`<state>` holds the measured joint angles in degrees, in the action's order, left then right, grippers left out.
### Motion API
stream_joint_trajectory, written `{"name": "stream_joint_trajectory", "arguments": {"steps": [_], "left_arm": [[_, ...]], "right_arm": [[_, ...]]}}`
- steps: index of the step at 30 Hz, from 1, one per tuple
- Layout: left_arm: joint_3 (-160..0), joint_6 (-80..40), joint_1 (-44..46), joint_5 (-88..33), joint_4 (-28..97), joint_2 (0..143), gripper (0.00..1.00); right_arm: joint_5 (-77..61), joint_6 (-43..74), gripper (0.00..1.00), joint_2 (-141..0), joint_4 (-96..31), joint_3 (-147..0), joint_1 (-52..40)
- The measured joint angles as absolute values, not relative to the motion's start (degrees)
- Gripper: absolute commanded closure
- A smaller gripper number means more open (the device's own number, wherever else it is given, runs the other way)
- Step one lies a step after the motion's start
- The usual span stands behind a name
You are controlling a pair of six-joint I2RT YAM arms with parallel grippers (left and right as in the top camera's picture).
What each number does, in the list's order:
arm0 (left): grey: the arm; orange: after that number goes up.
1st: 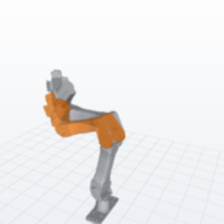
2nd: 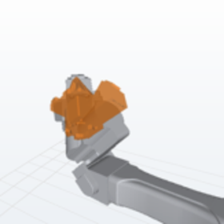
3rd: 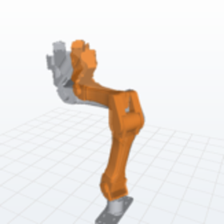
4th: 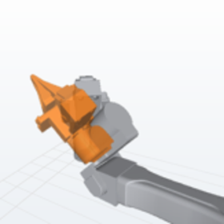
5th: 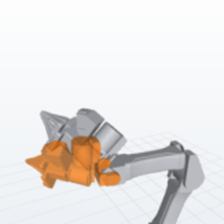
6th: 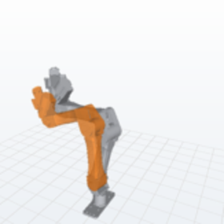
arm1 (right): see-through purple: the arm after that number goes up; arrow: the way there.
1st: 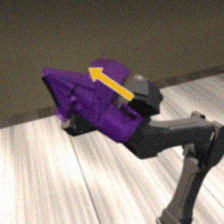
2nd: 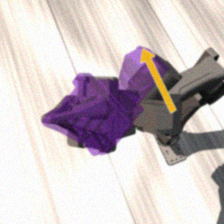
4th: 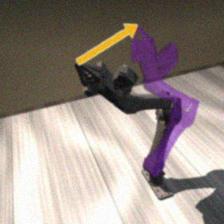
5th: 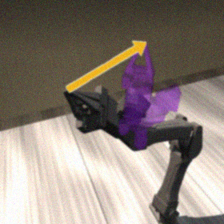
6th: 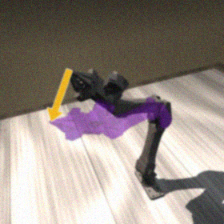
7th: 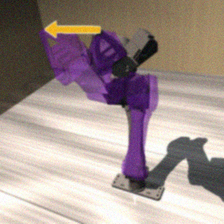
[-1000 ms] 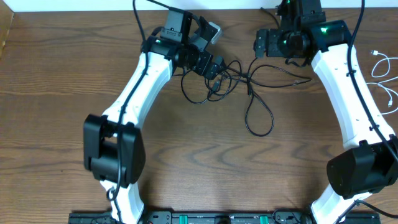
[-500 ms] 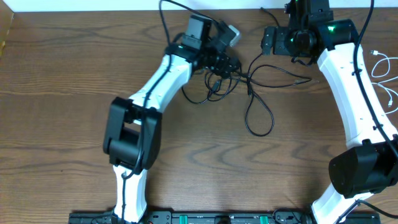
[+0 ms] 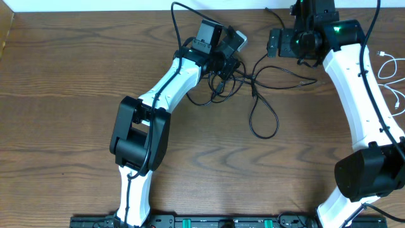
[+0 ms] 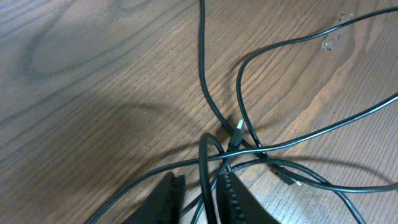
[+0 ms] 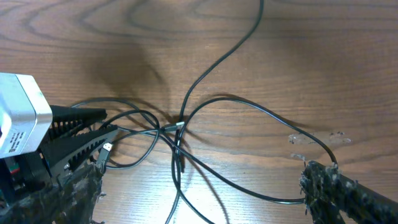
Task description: Untangle cables
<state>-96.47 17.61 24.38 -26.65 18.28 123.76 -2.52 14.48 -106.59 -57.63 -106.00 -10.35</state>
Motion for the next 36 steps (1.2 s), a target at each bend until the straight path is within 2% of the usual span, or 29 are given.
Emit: {"name": "stream_joint_trajectory", "arguments": {"steps": [6, 9, 13, 14, 15, 24, 28, 36], "left_arm": [[-96.47, 16.36, 24.38, -26.63, 20.45, 123.76, 0.8], [-96.47, 16.23, 24.38, -26.61, 22.0, 123.76, 0.74], [-96.47, 16.1, 24.38, -25.19, 22.52, 123.76, 0.73], [-96.47, 16.08, 24.38, -24.86, 22.48, 123.76, 0.78], [-96.47, 16.08, 24.38, -24.62, 22.44, 123.76, 0.92], [-96.47, 11.25, 24.01, -20.78, 22.31, 123.07, 0.93], [-96.47, 5.74, 21.96, -20.51, 23.79, 116.92, 0.92], [-98.91, -1.39, 18.46, -23.33, 25.65, 96.14, 0.93]], "right_arm": [[-2.52, 14.48, 0.01, -106.59, -57.63, -106.0, -10.35], [-2.52, 14.48, 0.01, -106.59, -57.63, -106.0, -10.35], [-2.52, 14.48, 0.01, -106.59, -57.67, -106.0, -10.35], [-2.52, 14.48, 0.01, -106.59, -57.71, -106.0, -10.35], [-2.52, 14.48, 0.01, -106.59, -57.78, -106.0, -10.35], [-2.55, 14.48, 0.01, -106.59, -57.84, -106.0, -10.35], [-4.78, 13.56, 0.01, -106.59, -56.16, -106.0, -10.35], [-24.38, 5.32, 0.01, -106.59, -50.04, -106.0, -10.37]]}}
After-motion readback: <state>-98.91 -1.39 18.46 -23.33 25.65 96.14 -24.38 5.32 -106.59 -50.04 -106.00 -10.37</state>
